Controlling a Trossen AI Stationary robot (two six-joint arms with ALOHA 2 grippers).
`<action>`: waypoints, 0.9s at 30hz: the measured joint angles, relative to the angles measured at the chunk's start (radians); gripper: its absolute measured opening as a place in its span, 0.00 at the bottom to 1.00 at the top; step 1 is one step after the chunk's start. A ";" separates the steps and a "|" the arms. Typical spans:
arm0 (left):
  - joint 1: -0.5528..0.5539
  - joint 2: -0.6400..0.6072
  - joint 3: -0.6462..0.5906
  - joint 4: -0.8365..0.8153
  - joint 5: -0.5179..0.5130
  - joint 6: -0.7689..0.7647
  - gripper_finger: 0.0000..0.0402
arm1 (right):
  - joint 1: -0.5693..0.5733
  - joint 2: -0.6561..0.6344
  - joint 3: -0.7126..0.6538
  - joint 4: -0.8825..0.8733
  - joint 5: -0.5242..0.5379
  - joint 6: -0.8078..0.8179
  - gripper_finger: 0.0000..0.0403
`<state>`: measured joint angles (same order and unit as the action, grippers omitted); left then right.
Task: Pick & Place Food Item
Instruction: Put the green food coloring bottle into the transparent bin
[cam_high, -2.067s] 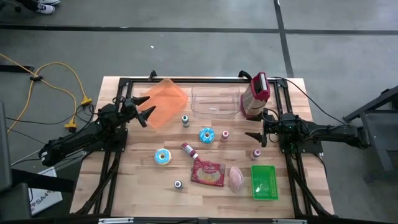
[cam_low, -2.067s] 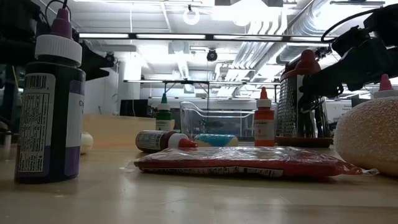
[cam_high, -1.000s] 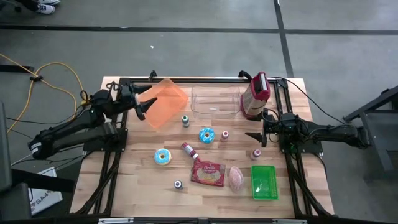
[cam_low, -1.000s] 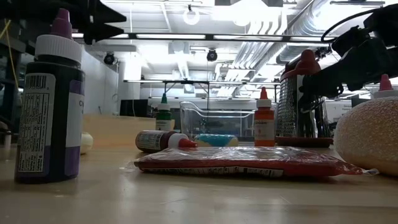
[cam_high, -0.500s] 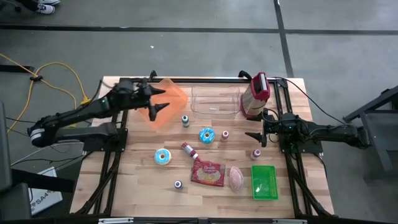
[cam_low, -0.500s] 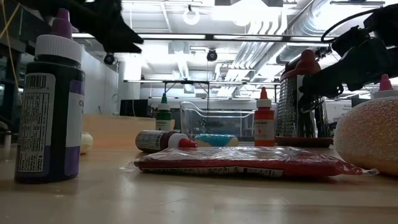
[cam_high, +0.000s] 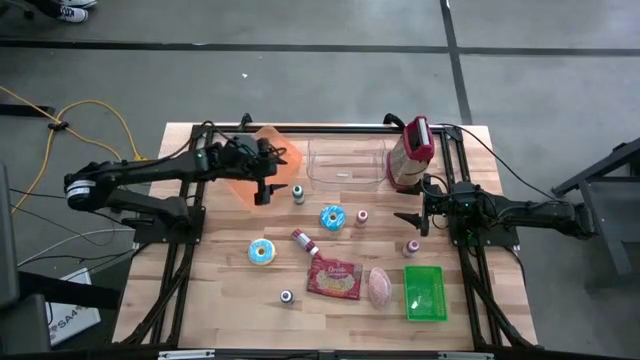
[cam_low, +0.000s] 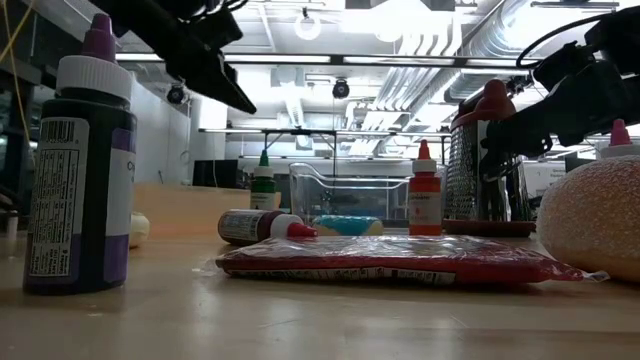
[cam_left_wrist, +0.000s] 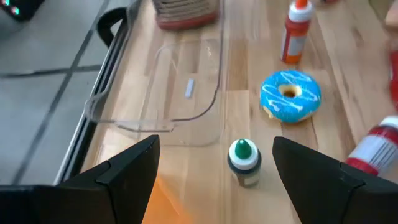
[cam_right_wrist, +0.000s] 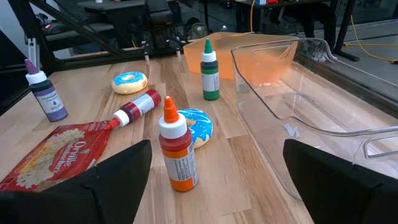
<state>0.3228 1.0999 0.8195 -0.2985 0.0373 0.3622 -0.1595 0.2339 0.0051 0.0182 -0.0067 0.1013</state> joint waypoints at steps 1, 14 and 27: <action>-0.009 0.014 0.003 -0.001 -0.018 0.017 0.76 | 0.000 0.000 0.000 0.000 0.000 0.000 0.88; -0.041 0.159 0.009 -0.010 -0.069 -0.018 0.76 | 0.000 0.000 0.000 0.000 0.000 0.000 0.88; -0.046 0.246 0.009 -0.007 -0.040 -0.054 0.76 | 0.000 0.000 0.000 0.000 0.000 0.000 0.88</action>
<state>0.2770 1.3462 0.8284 -0.3058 -0.0024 0.3079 -0.1596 0.2340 0.0054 0.0181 -0.0067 0.1013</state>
